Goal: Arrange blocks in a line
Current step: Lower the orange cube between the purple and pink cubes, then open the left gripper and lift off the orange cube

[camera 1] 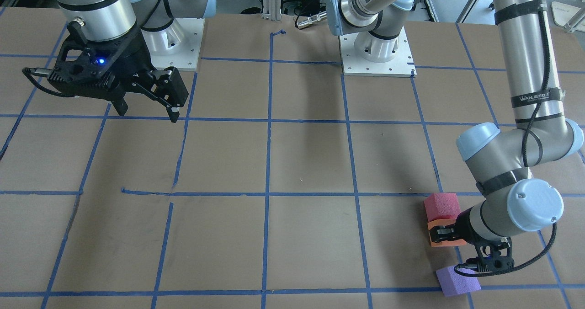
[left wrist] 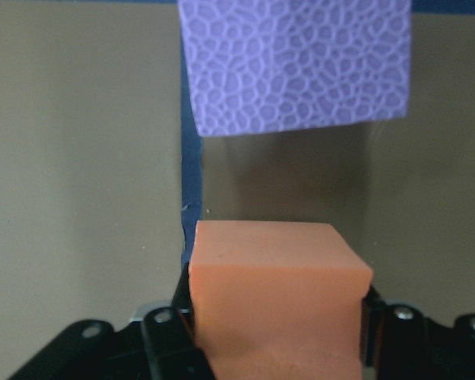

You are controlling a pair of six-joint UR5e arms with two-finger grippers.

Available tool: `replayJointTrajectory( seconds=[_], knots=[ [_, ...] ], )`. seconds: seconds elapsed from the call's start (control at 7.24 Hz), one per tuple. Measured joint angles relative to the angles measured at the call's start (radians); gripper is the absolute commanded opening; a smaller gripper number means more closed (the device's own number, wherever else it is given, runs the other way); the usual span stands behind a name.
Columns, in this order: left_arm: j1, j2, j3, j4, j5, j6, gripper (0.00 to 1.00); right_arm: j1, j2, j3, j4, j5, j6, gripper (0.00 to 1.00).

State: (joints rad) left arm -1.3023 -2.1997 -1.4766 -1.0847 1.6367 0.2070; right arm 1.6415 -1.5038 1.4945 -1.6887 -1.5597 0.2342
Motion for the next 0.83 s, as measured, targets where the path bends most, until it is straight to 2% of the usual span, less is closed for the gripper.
replayJointTrajectory(
  seconds=[0.55,0.83],
  knots=[
    [0.0,0.023,0.018,-0.019,0.006,0.009,0.81,0.002,0.0,0.002,-0.002,0.004,0.003,1.0],
    [-0.02,0.084,0.037,-0.103,0.004,0.007,0.81,0.003,0.0,0.005,0.002,0.002,0.004,1.0]
  ],
)
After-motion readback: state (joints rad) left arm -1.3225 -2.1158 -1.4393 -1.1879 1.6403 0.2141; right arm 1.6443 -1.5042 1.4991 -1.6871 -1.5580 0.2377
